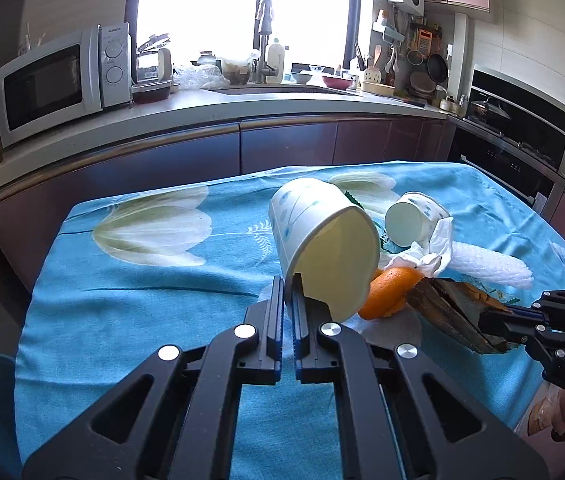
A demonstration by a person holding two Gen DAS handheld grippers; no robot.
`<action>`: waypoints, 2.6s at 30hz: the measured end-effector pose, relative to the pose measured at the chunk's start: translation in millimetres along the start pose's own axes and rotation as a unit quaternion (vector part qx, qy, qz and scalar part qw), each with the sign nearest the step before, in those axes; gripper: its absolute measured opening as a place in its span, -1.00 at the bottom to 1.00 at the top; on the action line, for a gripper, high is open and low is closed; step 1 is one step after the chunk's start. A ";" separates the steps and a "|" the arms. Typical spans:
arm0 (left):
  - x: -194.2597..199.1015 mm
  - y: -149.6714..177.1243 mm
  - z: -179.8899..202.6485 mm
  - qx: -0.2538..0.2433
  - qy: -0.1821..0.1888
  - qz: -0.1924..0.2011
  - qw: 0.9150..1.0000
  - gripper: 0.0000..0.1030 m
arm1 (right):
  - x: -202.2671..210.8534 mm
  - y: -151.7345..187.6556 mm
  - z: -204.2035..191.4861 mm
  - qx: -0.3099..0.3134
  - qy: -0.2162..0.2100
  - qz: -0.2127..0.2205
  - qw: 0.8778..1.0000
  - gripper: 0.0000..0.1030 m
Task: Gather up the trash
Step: 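Grasp the gold snack wrapper with the right tool while the left tool grasps the blue-dotted paper cup, then carry the wrapper and paper cup over the teal bin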
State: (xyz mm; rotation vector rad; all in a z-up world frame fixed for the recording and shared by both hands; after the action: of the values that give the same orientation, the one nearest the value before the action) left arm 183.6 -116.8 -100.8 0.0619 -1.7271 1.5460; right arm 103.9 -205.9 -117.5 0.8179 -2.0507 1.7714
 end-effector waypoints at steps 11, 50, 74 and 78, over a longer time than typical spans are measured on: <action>39.0 8.4 -31.7 0.030 -0.020 0.015 0.999 -0.92 | 10.7 -12.5 -23.1 -0.007 -0.046 0.016 0.999 -0.95; 153.6 62.6 -134.9 0.113 -0.121 0.043 0.985 -0.92 | -26.4 -39.7 -140.2 0.005 -0.212 -0.001 0.977 -0.96; 215.6 105.2 -209.3 0.174 -0.209 0.048 0.961 -0.92 | -48.5 -48.0 -219.2 0.048 -0.284 -0.023 0.957 -0.96; 225.5 113.4 -224.5 0.186 -0.224 0.047 0.956 -0.92 | -53.5 -50.5 -233.6 0.057 -0.296 -0.027 0.953 -0.96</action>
State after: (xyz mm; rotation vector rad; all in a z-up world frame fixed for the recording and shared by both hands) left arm 87.2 206.1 -78.4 0.5674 -1.7642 2.0286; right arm 145.7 29.4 -64.2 1.5819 -2.2443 1.7734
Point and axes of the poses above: each gripper's, at about its wrist camera, not at the fingertips, and x roughly against the way its jaws point, z to its right, y to its underside, the point moved 10 cm from there along -x, roughly the way its jaws point
